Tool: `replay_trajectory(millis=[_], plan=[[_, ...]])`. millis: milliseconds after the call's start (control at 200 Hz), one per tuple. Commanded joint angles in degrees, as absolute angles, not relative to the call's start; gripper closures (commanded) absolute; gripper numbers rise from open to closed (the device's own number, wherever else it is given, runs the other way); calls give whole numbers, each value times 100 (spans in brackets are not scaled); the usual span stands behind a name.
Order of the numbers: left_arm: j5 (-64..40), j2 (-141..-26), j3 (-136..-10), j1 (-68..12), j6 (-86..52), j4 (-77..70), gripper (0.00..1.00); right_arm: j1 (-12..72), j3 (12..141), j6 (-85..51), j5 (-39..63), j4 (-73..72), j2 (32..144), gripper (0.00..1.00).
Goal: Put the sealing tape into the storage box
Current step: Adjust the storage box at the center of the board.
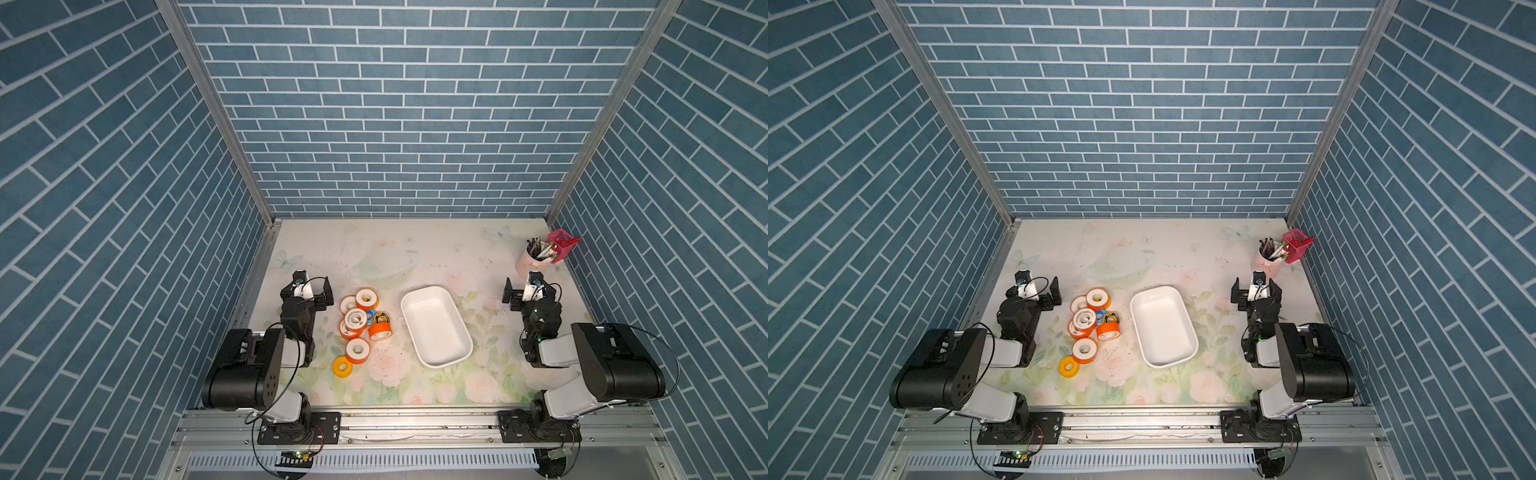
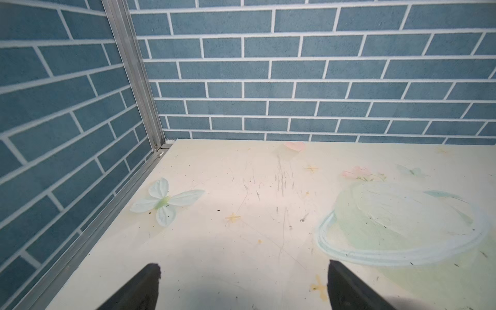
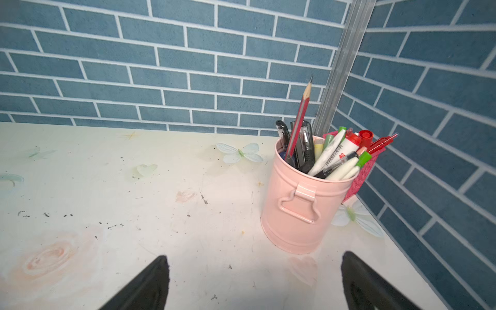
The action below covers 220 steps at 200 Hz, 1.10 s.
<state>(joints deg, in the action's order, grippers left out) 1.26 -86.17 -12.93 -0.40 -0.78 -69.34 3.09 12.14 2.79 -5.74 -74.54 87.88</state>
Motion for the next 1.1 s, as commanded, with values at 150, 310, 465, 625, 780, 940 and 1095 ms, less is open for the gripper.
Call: replay_trajectory(millis=[150, 310, 465, 625, 780, 940, 1095], plan=[[132, -8648, -1357, -83, -44, -7026, 0, 334, 1204, 167, -556, -7468, 8784, 0], [130, -8648, -1353, -79, -44, -7025, 0, 337, 1204, 167, -548, -7458, 8782, 0], [130, -8648, -1356, -79, -44, -7022, 0, 334, 1205, 166, -550, -7456, 8785, 0], [138, -8644, -1347, -79, -46, -7036, 0, 312, 1235, 136, -488, -7419, 8789, 0], [1394, -8141, -3375, -98, -1074, -2901, 0, 317, 1205, 158, -521, -7473, 8771, 0], [459, -8095, -4188, -85, -1450, -2149, 0, 472, 1257, 97, -1219, -7036, 8357, 0], [283, -7113, -3163, -64, -2045, -3357, 0, 729, 1843, -59, -1403, -5192, 7341, 3]])
